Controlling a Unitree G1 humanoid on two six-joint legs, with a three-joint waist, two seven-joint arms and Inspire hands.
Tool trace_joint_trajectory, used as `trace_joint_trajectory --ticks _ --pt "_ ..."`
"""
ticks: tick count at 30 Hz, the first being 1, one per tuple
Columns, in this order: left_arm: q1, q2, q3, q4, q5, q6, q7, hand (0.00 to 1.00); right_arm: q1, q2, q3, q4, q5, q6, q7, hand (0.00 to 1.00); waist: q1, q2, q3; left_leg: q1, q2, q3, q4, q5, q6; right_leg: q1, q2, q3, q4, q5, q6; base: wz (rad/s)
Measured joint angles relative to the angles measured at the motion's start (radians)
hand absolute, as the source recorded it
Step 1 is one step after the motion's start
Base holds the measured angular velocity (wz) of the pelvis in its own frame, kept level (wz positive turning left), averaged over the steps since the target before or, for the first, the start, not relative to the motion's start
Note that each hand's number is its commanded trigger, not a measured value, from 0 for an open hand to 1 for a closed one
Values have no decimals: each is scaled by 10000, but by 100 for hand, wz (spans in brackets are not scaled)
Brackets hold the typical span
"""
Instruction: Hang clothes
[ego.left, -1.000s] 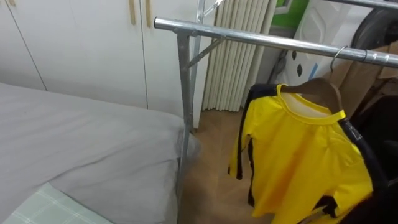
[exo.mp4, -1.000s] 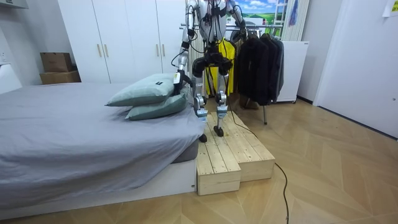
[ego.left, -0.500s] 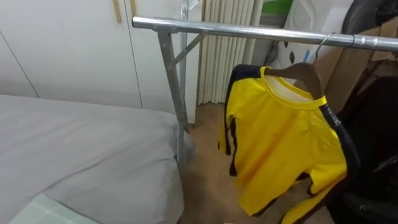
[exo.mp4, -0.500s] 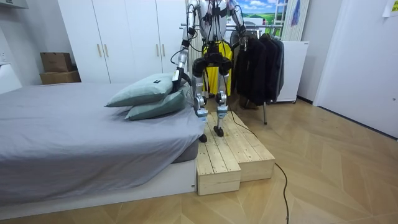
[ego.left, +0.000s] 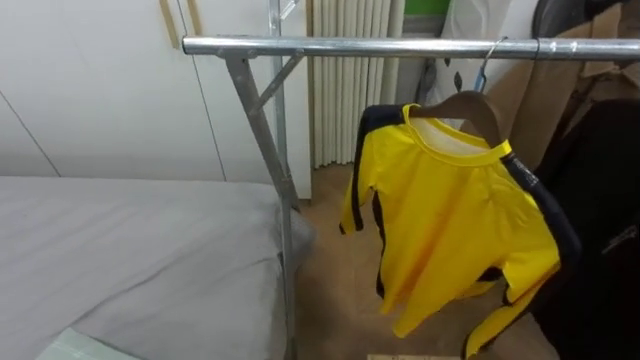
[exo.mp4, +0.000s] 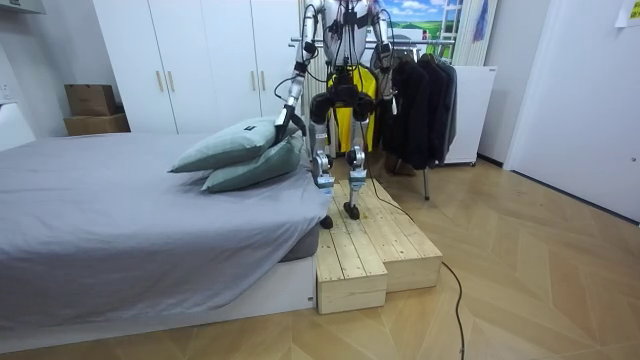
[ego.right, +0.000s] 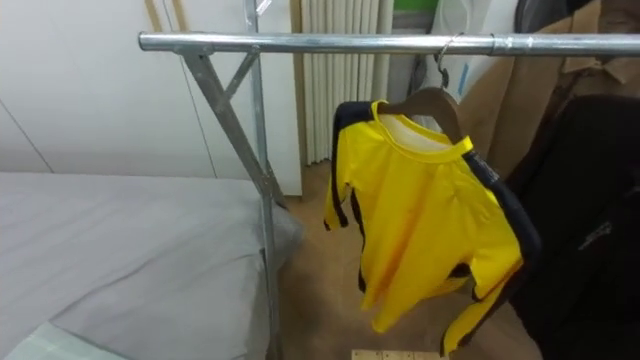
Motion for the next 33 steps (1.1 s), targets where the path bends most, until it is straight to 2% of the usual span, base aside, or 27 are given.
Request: trace_joint_trajectory --ticks 3,8,13,18,19,24,33 --pt "-2 -2 -142 54 -22 -10 166 0 -293 119 81 945 -395 -380 -43 0 -50 5 4 5 8 -1 6 6 -10 -15 39 45 6 20 -31 -4" --pt "-8 -2 -482 90 -22 -36 194 0 -326 101 753 1484 -284 -463 -116 0 -56 65 26 -15 38 6 23 4 -14 -22 74 57 -4 29 -47 -1" --pt "-8 -1 -480 91 -22 -66 194 0 -539 114 780 2563 -173 -681 87 0 -72 93 16 -14 86 7 24 17 -59 -26 128 58 -12 36 -71 0" --pt "-21 -2 -480 162 -60 -77 193 0 -895 142 1195 3567 995 -619 553 0 -39 37 0 29 102 -7 6 24 -94 -34 192 185 12 24 -124 -6" --pt "-27 -1 -470 219 -60 -100 193 0 -908 148 1188 3662 1070 -608 634 0 -42 80 20 39 105 -9 7 18 -103 -25 200 199 3 27 -129 -7" --pt "-286 -1 -387 626 -63 -132 191 0 -693 164 1157 4055 2230 -549 1400 0 -46 78 22 46 112 -3 -14 13 -114 -7 219 205 -26 36 -145 -1" --pt "-396 0 -465 809 -382 -132 51 0 -874 140 1115 4547 2232 -537 1954 0 -85 59 33 49 100 0 -66 17 -117 -9 219 220 -61 40 -151 0"
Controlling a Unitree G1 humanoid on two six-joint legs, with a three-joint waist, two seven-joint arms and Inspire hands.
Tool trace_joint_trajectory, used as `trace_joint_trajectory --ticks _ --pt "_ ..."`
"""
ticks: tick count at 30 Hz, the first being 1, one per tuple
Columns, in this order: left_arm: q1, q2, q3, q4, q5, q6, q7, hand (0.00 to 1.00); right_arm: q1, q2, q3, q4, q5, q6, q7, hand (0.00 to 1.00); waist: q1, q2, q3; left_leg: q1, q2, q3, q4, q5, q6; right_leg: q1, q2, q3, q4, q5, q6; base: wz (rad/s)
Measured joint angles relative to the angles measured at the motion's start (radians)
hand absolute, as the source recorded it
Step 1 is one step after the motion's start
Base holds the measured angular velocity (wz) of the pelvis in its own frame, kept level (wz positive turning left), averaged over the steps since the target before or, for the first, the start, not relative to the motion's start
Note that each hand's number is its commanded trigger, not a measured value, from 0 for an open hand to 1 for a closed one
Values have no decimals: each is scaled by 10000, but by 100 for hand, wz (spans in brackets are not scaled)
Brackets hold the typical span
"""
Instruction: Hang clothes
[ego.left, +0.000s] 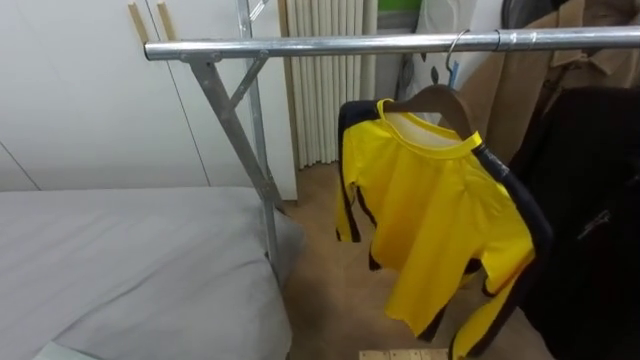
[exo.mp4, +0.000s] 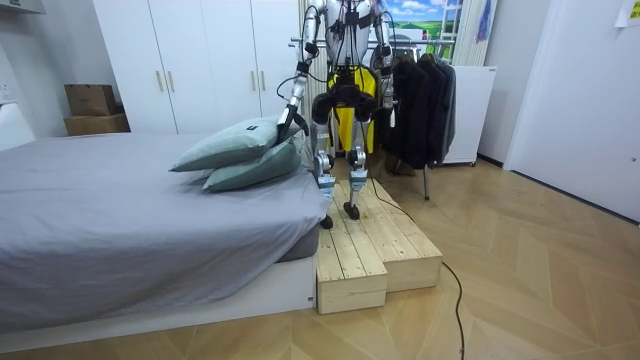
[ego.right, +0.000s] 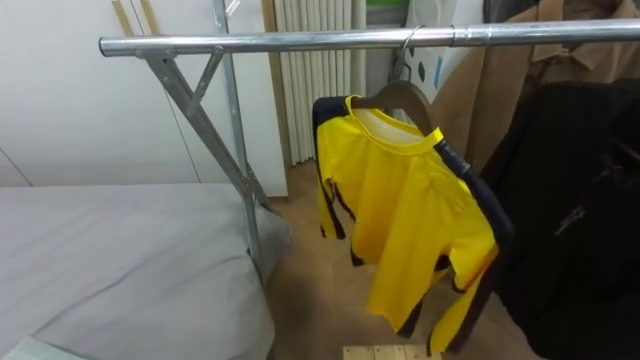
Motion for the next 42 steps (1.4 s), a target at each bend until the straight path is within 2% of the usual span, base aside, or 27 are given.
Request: trace_joint_trajectory --ticks 13,27,38,42 --pt "-50 3 -26 0 3 0 -300 0 -256 -3 50 481 325 204 220 0 45 -61 60 -33 -2 -9 -3 -2 3 29 5 8 -151 27 6 0" --pt "-66 2 -29 0 21 1 -299 0 -255 -2 42 527 317 222 313 0 51 -76 50 -48 5 -10 -10 -4 1 8 12 8 -146 28 4 0" --pt "-64 4 -293 6 9 17 -299 0 -272 12 41 631 708 662 319 0 50 -160 18 -11 -8 -14 6 1 3 38 2 8 -132 27 5 0" --pt "-64 3 -408 27 9 17 -299 0 -279 23 43 647 747 689 305 0 50 -184 23 -12 -14 -14 21 2 5 39 -2 25 -132 22 14 0"
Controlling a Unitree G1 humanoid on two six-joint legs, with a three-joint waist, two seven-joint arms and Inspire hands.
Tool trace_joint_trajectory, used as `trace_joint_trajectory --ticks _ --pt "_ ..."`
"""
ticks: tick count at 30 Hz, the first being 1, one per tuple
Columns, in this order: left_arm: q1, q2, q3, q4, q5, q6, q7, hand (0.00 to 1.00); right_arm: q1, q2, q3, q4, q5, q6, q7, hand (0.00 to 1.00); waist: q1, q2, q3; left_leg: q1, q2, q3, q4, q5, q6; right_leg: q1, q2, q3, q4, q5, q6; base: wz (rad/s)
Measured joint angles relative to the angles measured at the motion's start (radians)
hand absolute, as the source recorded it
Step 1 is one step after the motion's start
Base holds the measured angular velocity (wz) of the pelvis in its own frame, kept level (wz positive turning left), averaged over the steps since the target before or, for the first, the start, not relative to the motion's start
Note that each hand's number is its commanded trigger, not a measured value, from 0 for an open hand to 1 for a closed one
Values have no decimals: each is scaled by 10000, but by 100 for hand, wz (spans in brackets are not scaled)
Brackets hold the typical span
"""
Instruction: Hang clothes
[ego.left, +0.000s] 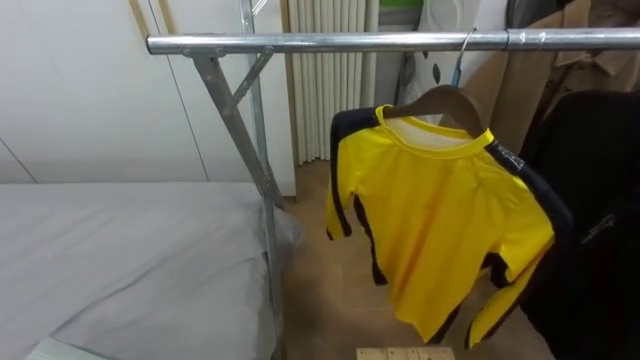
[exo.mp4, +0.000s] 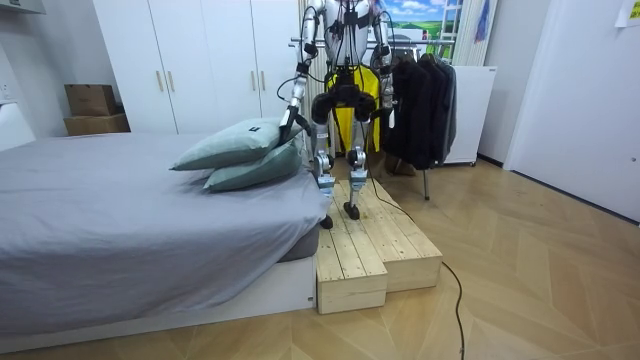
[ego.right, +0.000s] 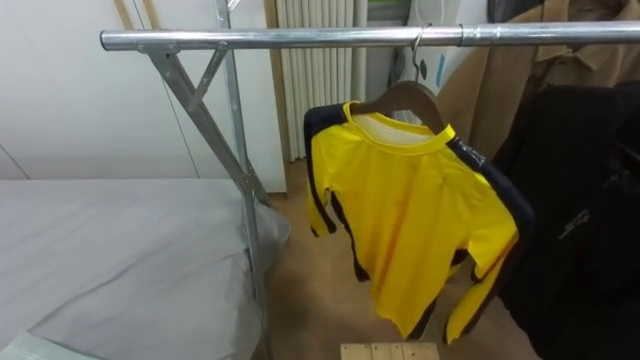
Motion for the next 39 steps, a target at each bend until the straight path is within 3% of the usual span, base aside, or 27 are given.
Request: trace_joint_trajectory --ticks 18,28,32,35,37,38,39 --pt "-1 0 -29 17 0 0 0 0 -159 1 100 50 423 151 5 0 -22 3 20 16 -15 -145 21 1 1 -1 24 53 3 -13 52 0" --pt "-258 9 -118 18 -16 -21 40 0 -509 -248 455 45 -296 176 -25 0 101 130 27 -304 -14 -652 191 -5 -1 -20 -87 -485 0 -2 -38 15" --pt "-284 -10 -422 -13 71 -434 19 0 -871 -574 803 61 -1288 184 -37 0 349 349 -29 -697 11 -1078 503 -19 -24 -49 -259 -1294 32 -90 -168 40" --pt "-361 -232 -524 -13 205 -832 -4 0 -1157 -763 1053 234 -1696 222 -120 0 564 478 -37 -1105 19 -1251 838 56 -40 -19 -411 -1980 37 -189 -223 74" --pt "-472 -265 -784 -40 189 -1075 -35 0 -1201 -898 1060 378 -1696 420 -129 0 543 439 -43 -1509 -40 -934 802 525 15 69 -694 -3002 -22 -311 -248 133" --pt "-550 -246 -923 -61 189 -1111 -42 0 -1195 -897 1061 385 -1695 490 -127 0 536 383 -53 -1575 -63 -743 739 681 45 87 -793 -3277 -33 -351 -266 143" --pt "-708 -227 -1051 -104 215 -1196 -135 0 -1194 -900 868 400 -1915 630 -116 0 538 281 -96 -1690 -50 -152 698 893 118 111 -984 -3854 -56 -464 -318 112"
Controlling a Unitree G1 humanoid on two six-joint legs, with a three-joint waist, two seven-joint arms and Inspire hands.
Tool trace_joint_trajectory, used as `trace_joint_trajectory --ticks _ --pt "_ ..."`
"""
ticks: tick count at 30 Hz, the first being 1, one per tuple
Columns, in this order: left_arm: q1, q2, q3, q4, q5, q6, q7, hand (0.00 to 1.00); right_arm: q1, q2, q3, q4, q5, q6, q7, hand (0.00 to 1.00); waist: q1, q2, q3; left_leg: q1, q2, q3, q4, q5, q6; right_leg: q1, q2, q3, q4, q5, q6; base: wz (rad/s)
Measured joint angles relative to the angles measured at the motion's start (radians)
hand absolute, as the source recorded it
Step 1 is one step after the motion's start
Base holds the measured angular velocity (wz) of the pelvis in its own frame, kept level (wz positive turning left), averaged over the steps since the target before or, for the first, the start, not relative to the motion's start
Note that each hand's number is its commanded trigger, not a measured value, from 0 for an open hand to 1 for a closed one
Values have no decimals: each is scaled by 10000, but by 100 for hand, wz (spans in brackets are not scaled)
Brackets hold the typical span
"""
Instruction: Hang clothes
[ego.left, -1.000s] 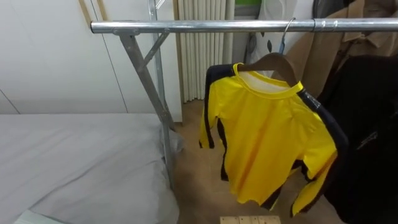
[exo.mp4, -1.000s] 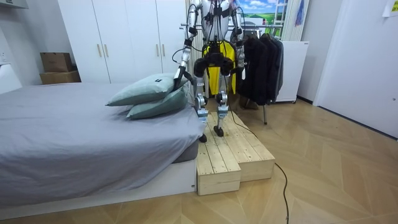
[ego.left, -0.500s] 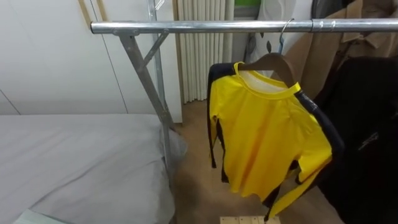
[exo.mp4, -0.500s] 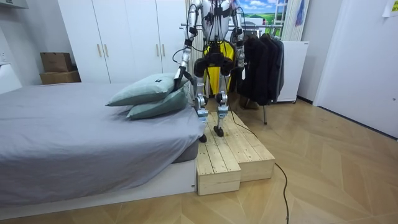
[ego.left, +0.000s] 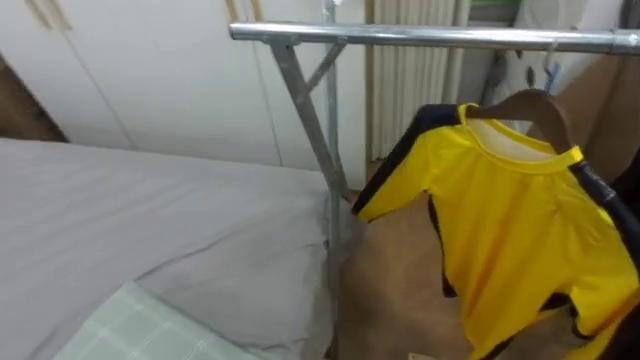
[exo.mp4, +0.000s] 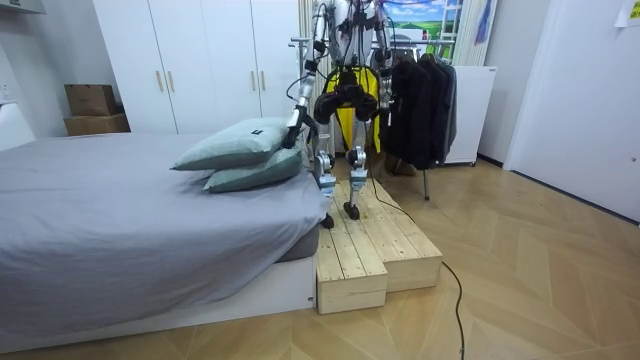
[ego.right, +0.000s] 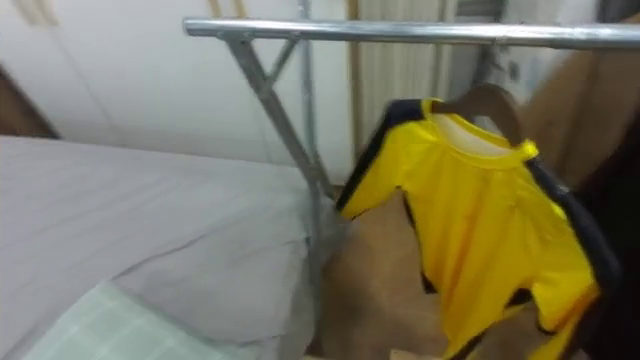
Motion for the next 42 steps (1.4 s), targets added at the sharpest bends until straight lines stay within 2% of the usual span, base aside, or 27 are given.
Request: trace_joint_trajectory --ticks 1,2,3,4,5,6,7,9,10,13,16,17,18,19,20,21,23,24,25,27,29,30,32,33,38,39,42 --pt "6 -5 -70 -41 36 -68 -99 0 5 51 -112 2 -161 67 6 0 16 -17 -8 -44 142 435 217 -44 76 29 -48 -270 22 -69 -5 131" --pt "-16 -61 -83 -105 187 -230 -273 0 4 69 -105 1 -434 238 -11 0 102 -85 -43 -31 434 1324 809 -304 204 78 -136 -722 114 -200 -12 128" --pt "-107 -126 -75 -162 265 -342 -437 0 7 30 -113 -33 -544 412 -19 0 103 -88 -53 47 697 1935 1570 -657 244 212 -159 -1253 111 -285 -32 130" --pt "-191 -134 -75 -200 264 -353 -563 0 23 20 -115 -45 -544 505 -34 0 90 -83 -57 101 861 2181 1939 -834 226 281 -165 -1556 110 -337 -46 148" --pt "-293 -132 -83 -371 258 -352 -751 0 79 18 -142 -81 -533 668 -118 0 27 -60 -44 284 1155 2481 2501 -1123 215 447 -167 -2171 107 -431 -47 157" --pt "-364 -127 -135 -420 294 -404 -786 0 195 25 -259 -79 -439 743 -200 0 -2 -65 -34 628 1323 2649 2711 -1337 175 632 -172 -2771 111 -522 -24 155" --pt "-366 -109 -237 -402 411 -386 -779 0 254 25 -386 -79 -425 768 -235 0 -20 -65 -35 830 1342 2669 2702 -1423 104 727 -172 -3038 110 -580 -2 144" --pt "-282 -110 -236 -436 685 -397 -828 0 565 69 -857 -141 -297 821 -285 0 -121 -29 -45 1484 1275 2825 2195 -1644 -68 955 -180 -3989 89 -711 118 137" --pt "-241 -110 -237 -464 697 -399 -862 0 615 83 -932 -158 -253 836 -295 0 -137 -20 -51 1592 1248 2924 1977 -1681 -109 970 -183 -4211 90 -728 140 127" --pt "-167 -107 -238 -661 676 -399 -975 0 612 77 -991 -237 -241 846 -342 0 -194 -30 -67 1818 832 3193 510 -1703 -171 855 -405 -5234 299 -757 188 94" --pt "-186 -76 -241 -662 691 -401 -893 0 567 90 -974 -228 -220 853 -379 0 -179 -169 -96 1743 636 3126 85 -1506 -253 762 -678 -5524 540 -763 212 35" --pt "-187 -68 -241 -661 692 -405 -884 0 534 86 -972 -229 -162 853 -429 0 -180 -194 -113 1701 626 3072 5 -1494 -205 710 -791 -5551 660 -738 327 13" --pt "-186 -67 -246 -635 679 -405 -879 0 534 80 -973 -226 -35 857 -455 0 -202 -165 -162 1705 606 3003 -145 -1456 -144 693 -835 -5524 788 -618 659 12" --pt "-186 -62 -246 -619 668 -404 -878 0 543 79 -979 -225 2 862 -483 0 -236 -150 -182 1707 597 2957 -210 -1422 -94 694 -854 -5457 808 -546 777 24" --pt "-198 -22 -244 -577 669 -404 -877 0 543 115 -983 -226 118 876 -551 0 -307 -199 -170 1705 566 2814 -262 -1356 -23 707 -878 -5114 818 -428 873 38" --pt "-223 64 -245 -564 668 -411 -878 0 543 207 -979 -226 144 933 -589 0 -394 -252 -193 1705 489 2636 -269 -1292 84 755 -882 -4669 812 -369 838 43" --pt "-229 141 -246 -524 635 -492 -880 0 512 268 -955 -227 265 1013 -578 0 -424 -360 -207 1703 373 2414 -297 -1239 186 810 -933 -4224 824 -284 783 43" --pt "-228 147 -243 -511 587 -512 -884 0 515 271 -913 -227 278 1028 -574 0 -431 -391 -204 1711 293 2201 -309 -1207 237 846 -976 -3757 883 -237 808 47" --pt "-230 155 -242 -479 572 -533 -889 0 525 273 -891 -226 277 1037 -570 0 -436 -407 -201 1720 238 2090 -319 -1204 274 871 -1004 -3509 911 -237 808 57" --pt "-207 170 -222 -382 533 -635 -965 0 554 305 -901 -231 258 1039 -562 0 -480 -392 -157 1740 99 1611 -306 -1193 426 1082 -1019 -2708 855 -134 938 64" --pt "-183 175 -196 -226 358 -776 -970 0 553 375 -1005 -244 254 1040 -525 0 -508 -377 -167 1736 -5 1177 -297 -1212 554 1274 -999 -2128 753 -35 1100 70" --pt "-137 174 -144 -77 264 -825 -997 0 593 430 -1233 -250 309 1040 -504 0 -515 -383 -160 1736 -91 893 -295 -1213 637 1358 -994 -1545 747 3 1163 71" --pt "-122 173 -32 -8 157 -829 -1082 0 684 512 -1412 -299 351 1062 -510 0 -504 -371 -159 1724 -215 508 -239 -1250 740 1469 -982 -724 752 59 1307 65" --pt "-7 176 -16 -3 153 -828 -1147 0 680 536 -1519 -343 345 1065 -531 0 -499 -379 -151 1715 -301 327 -215 -1274 806 1537 -999 -476 740 71 1374 61" --pt "146 184 -21 140 161 -770 -1389 0 625 562 -1648 -366 266 1066 -560 0 -470 -370 -142 1530 -635 -540 -24 -1329 1078 1793 -1026 -133 597 158 1535 48" --pt "144 183 -22 137 150 -771 -1444 0 616 584 -1642 -361 270 1065 -559 0 -430 -378 -141 1520 -705 -725 10 -1345 1135 1922 -1017 65 427 205 1648 60" --pt "91 162 -19 65 153 -768 -1385 0 437 611 -1569 -306 253 1070 -512 0 -192 -415 -132 1506 -841 -882 23 -1366 1216 2005 -945 1076 36 219 1730 25"
